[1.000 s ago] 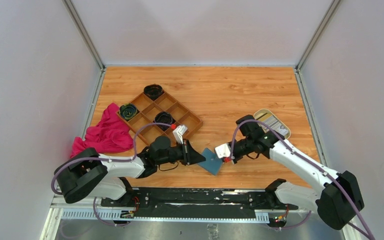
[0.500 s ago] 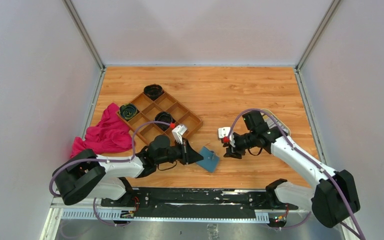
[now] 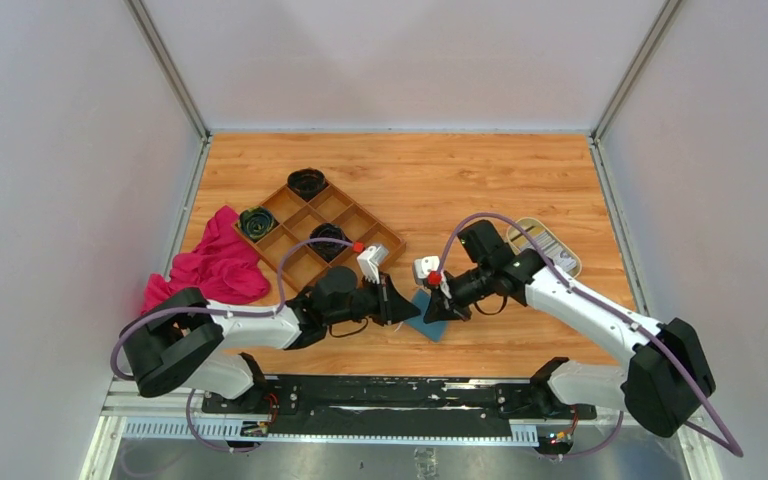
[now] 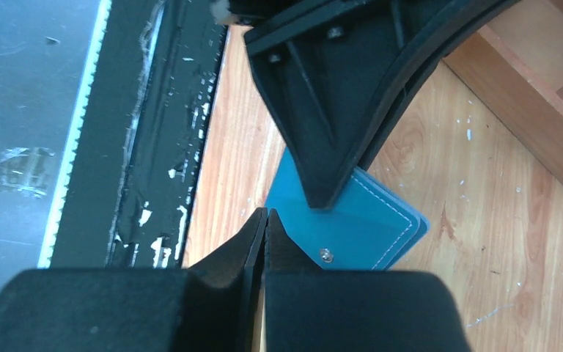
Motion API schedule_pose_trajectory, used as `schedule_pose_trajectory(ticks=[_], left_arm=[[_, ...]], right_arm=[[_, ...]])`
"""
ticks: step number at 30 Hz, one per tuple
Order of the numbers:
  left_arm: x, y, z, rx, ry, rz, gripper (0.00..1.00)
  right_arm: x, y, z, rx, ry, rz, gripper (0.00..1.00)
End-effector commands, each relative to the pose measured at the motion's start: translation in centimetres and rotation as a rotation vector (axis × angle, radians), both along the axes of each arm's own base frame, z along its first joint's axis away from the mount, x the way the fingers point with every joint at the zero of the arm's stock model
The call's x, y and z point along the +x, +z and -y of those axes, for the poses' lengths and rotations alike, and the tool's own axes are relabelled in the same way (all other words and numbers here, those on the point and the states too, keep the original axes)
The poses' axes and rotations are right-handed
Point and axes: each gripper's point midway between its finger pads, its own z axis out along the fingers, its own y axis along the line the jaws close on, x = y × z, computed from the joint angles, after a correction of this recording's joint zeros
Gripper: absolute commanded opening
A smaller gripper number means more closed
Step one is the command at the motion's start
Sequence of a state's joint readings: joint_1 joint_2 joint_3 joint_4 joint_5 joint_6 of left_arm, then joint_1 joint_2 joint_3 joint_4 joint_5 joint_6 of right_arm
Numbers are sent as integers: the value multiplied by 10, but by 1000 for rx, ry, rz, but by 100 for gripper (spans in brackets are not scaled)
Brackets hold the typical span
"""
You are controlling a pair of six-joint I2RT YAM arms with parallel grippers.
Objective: Put the credit cards into the card holder
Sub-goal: Open the card holder at the center of the board.
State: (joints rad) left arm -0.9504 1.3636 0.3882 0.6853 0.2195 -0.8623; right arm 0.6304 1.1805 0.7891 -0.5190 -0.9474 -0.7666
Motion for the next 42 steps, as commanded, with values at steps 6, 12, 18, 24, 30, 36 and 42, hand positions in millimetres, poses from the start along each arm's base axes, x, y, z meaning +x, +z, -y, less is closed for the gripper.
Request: schedule_pose_trajectory(ticks=[6,12,18,24,30,36,42], left_arm=[[4,10,-2,-17,35,35,0],[-3,14,-2,-18,-14,77,0],[-11,19,-4,-15,-85,155,0],[-19,12,-6,38,-162,214,0],[-24,12,-2,55,-228,236,0],[-26,14,-1,58,-256,259,0],[-26,18,0,70,-273,278,0]], right_arm=[[47,-24,21,-255,-185,182,0],[68,-33,31,-324,-290,196,1],[60,-26,24,-277,-270,107,24],[50,-11,26,-204,-219,83,30],[33,0,24,-135,-113,108,32],[15,-12,25,-118,-17,81,42],[19,-22,26,-181,-60,1,49]])
